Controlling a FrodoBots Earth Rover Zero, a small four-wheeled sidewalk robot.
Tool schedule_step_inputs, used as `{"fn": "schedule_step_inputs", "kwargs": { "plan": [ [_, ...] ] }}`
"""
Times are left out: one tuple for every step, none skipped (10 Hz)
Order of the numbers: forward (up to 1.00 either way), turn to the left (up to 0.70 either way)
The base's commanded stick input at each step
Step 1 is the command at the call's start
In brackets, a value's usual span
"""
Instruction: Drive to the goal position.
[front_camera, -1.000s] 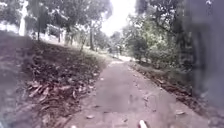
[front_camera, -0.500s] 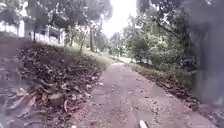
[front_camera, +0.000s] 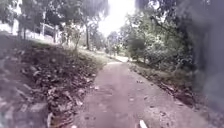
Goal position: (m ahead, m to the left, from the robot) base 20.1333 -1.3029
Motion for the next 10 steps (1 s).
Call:
{"fn": "schedule_step_inputs", "kwargs": {
  "plan": [
    [0.7, -0.16],
    [0.7, -0.03],
    [0.7, -0.01],
    [0.7, 0.0],
    [0.7, 0.0],
    [0.7, 0.0],
    [0.7, 0.0],
    [0.7, 0.0],
    [0.7, 0.0],
    [0.7, 0.0]
  ]
}}
